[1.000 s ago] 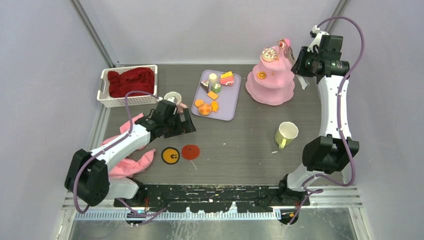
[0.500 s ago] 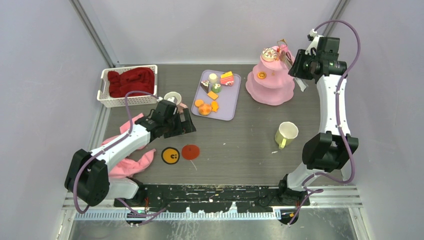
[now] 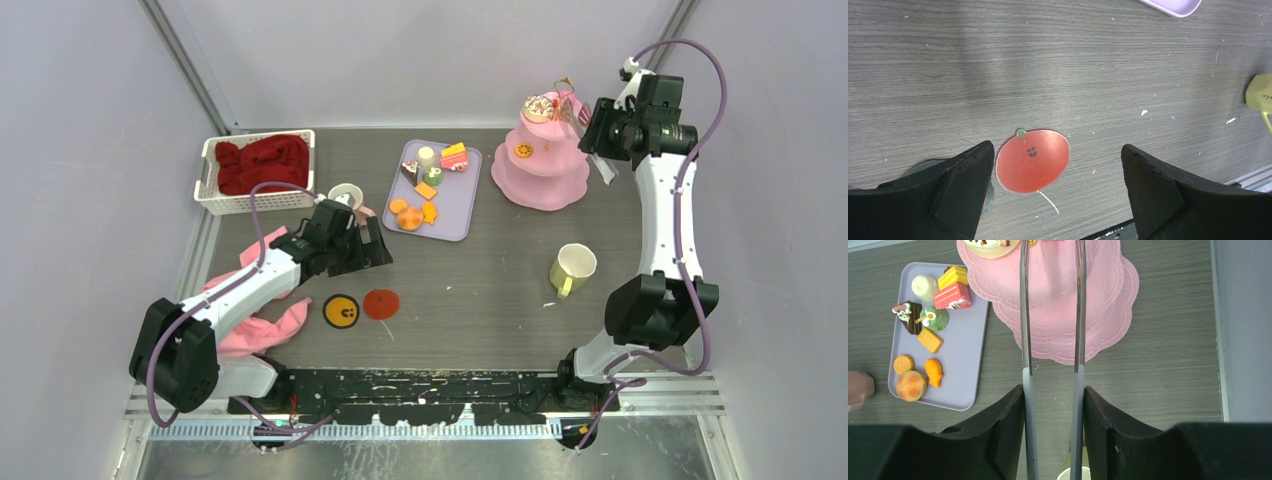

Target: Serve the afternoon tea

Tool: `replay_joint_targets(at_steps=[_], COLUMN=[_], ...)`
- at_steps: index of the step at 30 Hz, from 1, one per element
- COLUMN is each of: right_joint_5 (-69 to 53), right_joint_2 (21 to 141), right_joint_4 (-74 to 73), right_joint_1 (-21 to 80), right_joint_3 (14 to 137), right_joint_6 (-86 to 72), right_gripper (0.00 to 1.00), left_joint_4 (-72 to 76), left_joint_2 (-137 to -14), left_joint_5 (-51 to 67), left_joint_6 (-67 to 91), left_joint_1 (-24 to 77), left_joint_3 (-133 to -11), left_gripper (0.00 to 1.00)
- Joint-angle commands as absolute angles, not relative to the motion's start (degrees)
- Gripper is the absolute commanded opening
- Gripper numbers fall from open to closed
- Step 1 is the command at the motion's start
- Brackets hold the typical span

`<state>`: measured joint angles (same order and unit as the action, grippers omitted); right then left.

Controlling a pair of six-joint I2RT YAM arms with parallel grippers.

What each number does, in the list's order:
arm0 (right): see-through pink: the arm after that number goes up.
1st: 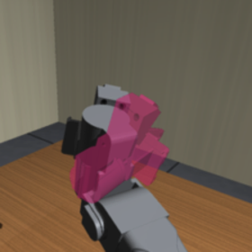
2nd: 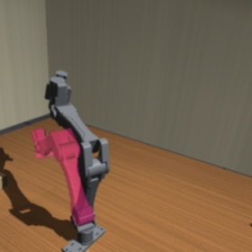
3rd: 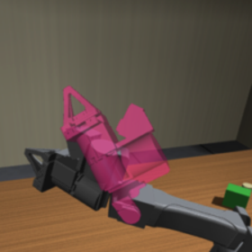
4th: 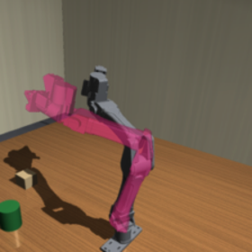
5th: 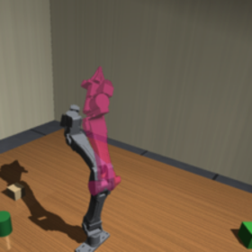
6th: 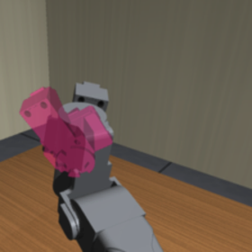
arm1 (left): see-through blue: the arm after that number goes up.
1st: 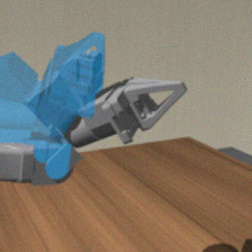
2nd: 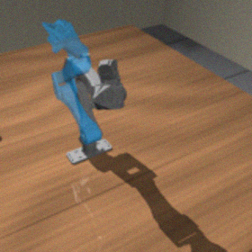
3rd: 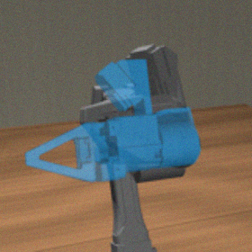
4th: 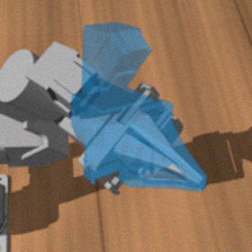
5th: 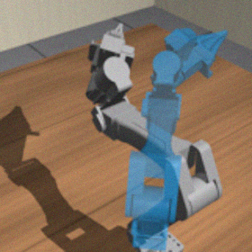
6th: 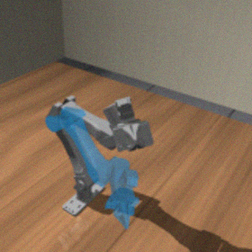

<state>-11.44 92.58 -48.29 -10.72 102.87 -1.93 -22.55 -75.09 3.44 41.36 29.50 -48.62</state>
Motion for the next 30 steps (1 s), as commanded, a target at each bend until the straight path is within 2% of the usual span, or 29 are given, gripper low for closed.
replay_joint_targets(at_steps=[1,9,16,20,25,30], right_joint_5=[-8.7,-6.9,-14.8,-12.5,3.3,4.6], right_joint_2=[85.5,71.3,61.1,60.6,66.8,75.5], right_joint_4=[-46.5,-46.1,-45.7,-44.8,-41.5,-32.1], right_joint_1=[-10.6,-10.5,-7.0,6.9,28.4,32.2], right_joint_3=[103.0,94.5,93.0,91.6,83.8,74.8], right_joint_6=[-3.0,-4.5,-5.6,-5.0,-6.4,-10.7], right_gripper=[0.49,0.48,0.46,0.43,0.44,0.43], left_joint_4=[-21.0,-21.8,-21.3,-23.3,-24.3,-25.9], left_joint_2=[-73.2,-73.2,-70.9,-70.3,-66.5,-63.9], left_joint_5=[4.8,4.7,3.4,0.7,-5.4,-7.8], left_joint_6=[40.4,39.2,38.9,40.3,43.4,43.7], left_joint_1=[29.2,29.2,29.2,29.2,29.1,28.8], left_joint_3=[-50.9,-51.7,-50.6,-50.6,-48.7,-47.6], left_gripper=[0.97,0.97,0.97,0.97,0.98,0.98])
